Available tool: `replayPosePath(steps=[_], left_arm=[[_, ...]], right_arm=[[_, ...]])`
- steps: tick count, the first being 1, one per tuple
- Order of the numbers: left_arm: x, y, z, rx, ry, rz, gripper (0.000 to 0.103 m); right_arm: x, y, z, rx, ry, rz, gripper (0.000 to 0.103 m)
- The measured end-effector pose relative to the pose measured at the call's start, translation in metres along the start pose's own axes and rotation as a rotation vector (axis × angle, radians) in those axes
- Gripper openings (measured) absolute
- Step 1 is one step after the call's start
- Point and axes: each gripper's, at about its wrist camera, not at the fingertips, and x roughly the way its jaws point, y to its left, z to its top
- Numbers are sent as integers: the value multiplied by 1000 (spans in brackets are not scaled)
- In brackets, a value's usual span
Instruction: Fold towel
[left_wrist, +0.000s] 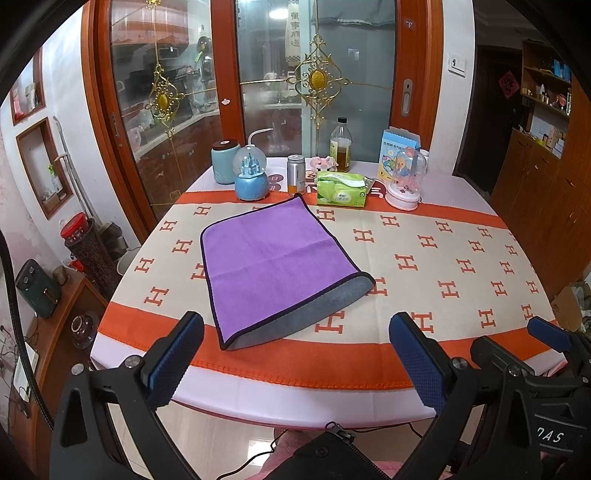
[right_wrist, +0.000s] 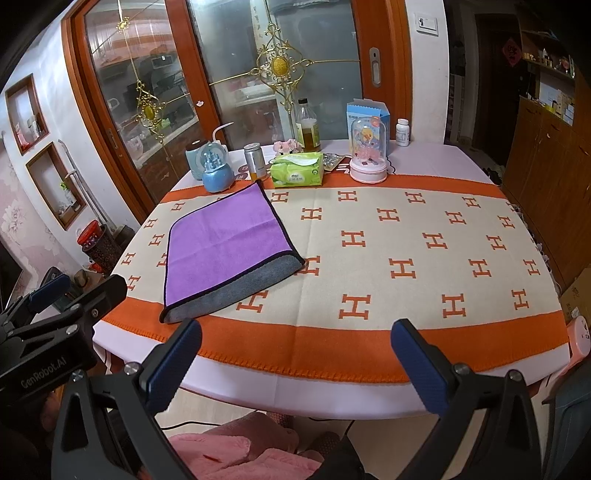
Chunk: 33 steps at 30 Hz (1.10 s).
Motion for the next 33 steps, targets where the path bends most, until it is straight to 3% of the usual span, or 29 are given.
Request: replayPosePath(steps=[33], left_arm=[[7,-12,-10,-11,31,5,100]], right_arm=[[-4,-9,4,-21,1,7,102]])
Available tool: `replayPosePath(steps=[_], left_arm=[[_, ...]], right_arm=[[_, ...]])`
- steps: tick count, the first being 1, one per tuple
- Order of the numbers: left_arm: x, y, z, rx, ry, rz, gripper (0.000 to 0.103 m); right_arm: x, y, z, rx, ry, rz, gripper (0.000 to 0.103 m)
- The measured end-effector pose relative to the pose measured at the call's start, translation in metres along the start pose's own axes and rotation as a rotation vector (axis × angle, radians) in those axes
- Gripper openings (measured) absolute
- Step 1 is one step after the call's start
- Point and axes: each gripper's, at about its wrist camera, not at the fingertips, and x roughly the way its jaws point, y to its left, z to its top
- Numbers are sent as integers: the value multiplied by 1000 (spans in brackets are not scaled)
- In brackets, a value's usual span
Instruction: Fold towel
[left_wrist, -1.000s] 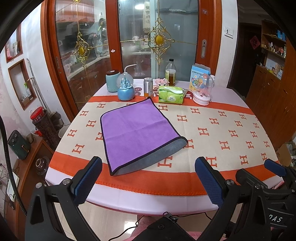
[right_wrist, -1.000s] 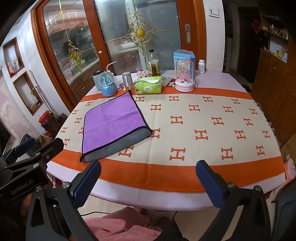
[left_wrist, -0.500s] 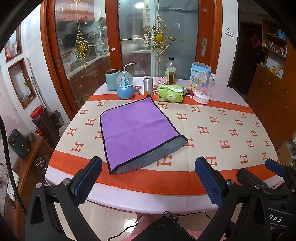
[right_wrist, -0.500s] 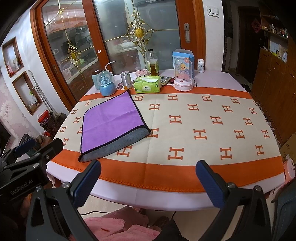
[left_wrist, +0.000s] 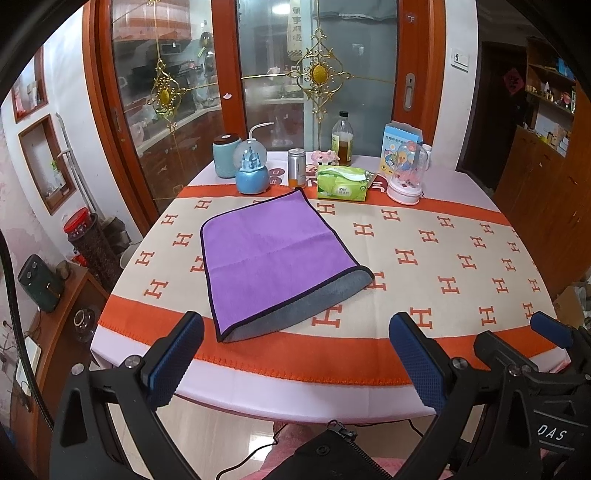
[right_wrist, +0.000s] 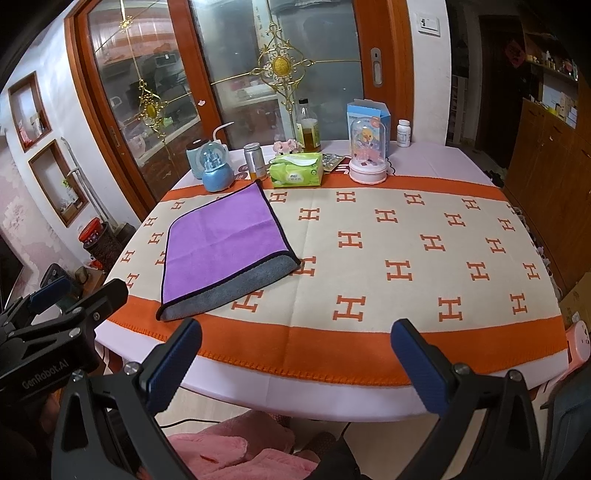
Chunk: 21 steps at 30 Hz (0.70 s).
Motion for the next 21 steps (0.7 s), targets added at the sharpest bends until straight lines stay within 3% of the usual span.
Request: replayPosePath(steps=[10,21], left_arm=[[-3,6,2,-59,19,2,100],[32,36,7,-142,86,44,100]], right_arm=[[8,-5,2,-67,-21,25,102],[34,-5,24,-162,-38,46,102]])
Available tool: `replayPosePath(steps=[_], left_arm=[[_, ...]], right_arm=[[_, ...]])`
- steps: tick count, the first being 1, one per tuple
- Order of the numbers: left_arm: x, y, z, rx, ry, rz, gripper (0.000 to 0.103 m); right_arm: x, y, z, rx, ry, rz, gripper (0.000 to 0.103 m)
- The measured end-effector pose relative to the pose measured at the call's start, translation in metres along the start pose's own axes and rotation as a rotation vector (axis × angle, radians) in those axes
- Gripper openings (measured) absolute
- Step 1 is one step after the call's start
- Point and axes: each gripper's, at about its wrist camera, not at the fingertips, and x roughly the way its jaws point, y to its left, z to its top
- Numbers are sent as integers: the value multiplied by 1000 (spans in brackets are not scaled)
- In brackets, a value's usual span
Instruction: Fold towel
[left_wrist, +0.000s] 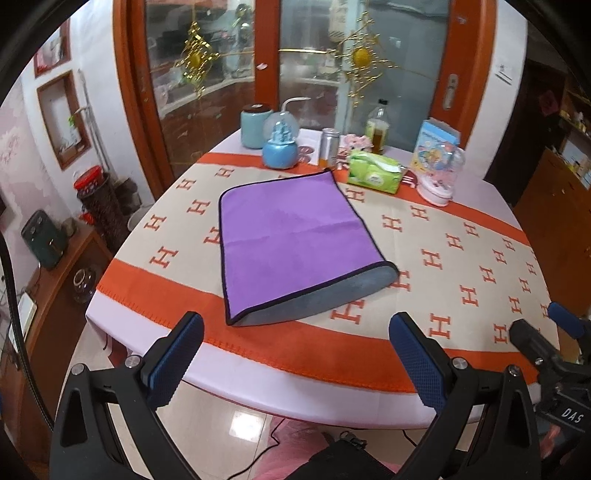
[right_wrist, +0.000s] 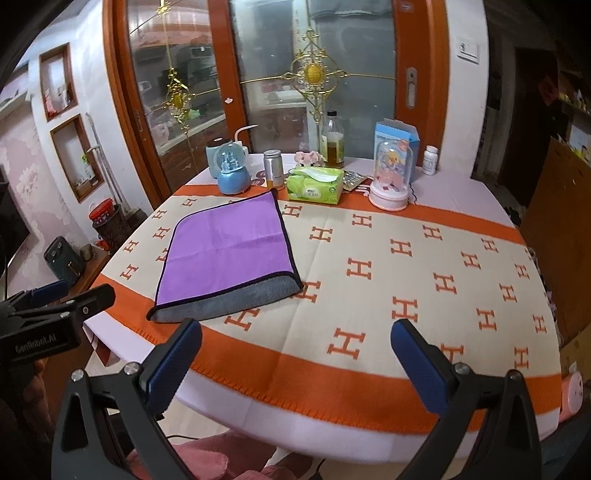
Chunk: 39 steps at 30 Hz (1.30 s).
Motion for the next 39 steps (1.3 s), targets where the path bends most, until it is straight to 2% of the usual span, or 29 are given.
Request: replayPosePath(steps=[12,21,29,34,39], left_arm=[[59,34,18,-57,93,13,100],[108,46,31,-30,179,-15,100],[149,59,33,6,240,-27,100],[171,67,28,46,275,-25,100],[199,75,22,52,361,-44,100]], right_arm=[[47,6,28,-117,-10,52,102],[92,16,42,-241,10,95,102],[143,24,42,-321,72,124,99],[181,28,41,-349,144,135,94],[213,30,36,-385,215,133,87]])
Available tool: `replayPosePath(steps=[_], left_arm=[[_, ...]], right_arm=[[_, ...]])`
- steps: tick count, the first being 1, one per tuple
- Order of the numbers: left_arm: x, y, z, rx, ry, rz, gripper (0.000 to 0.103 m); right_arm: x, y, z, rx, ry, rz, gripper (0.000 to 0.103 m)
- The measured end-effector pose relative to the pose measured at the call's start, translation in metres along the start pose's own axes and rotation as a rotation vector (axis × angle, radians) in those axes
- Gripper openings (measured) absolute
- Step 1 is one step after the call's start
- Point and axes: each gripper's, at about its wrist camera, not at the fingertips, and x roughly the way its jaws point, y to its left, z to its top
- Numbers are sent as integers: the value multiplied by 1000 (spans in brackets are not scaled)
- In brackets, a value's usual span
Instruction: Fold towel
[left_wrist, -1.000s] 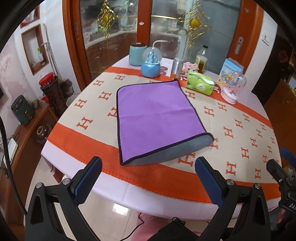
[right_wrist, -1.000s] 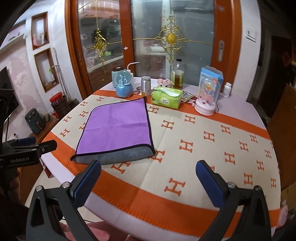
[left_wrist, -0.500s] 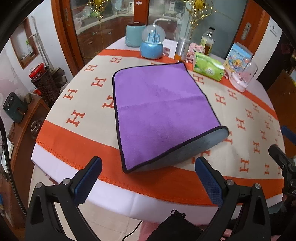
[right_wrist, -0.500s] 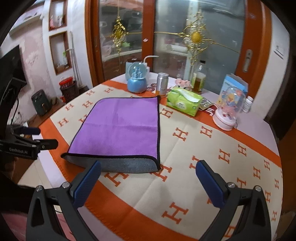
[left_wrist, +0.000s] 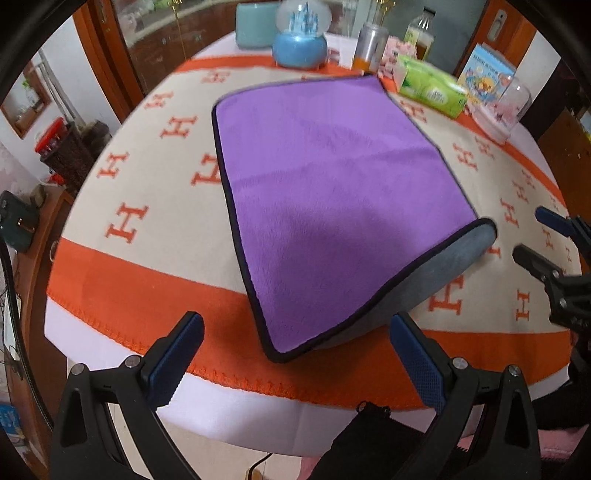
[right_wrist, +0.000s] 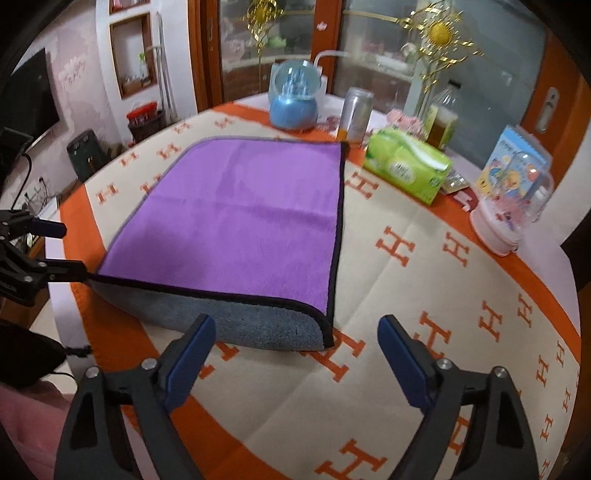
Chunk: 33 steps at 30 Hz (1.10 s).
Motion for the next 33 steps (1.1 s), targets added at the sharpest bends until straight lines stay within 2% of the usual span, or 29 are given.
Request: replayPosePath(steps=[9,13,15,24,26,31,33], left_arm=[[36,8,0,26,102,-2,89],[43,6,0,31,122,-15,82],[46,6,0,32,127,-20,80],[50,-4,4,32,132,-56,50],[52,-7,5,28,134,-65,39],[52,-12,2,25,139,-101,21],[53,-14,2,17,140,-109,17]], right_arm=[[34,-4,-3,-17,82,17,73],[43,-6,-4,-21,100,22,71],[46,-6,-4,-24,107,24,67],[51,-9,-6,-28,110,40,42],[51,-9,-7,-31,111,36,38],[49,-13,-7,-18,106,29,25],[49,-14,-8,-18,103,24,21]])
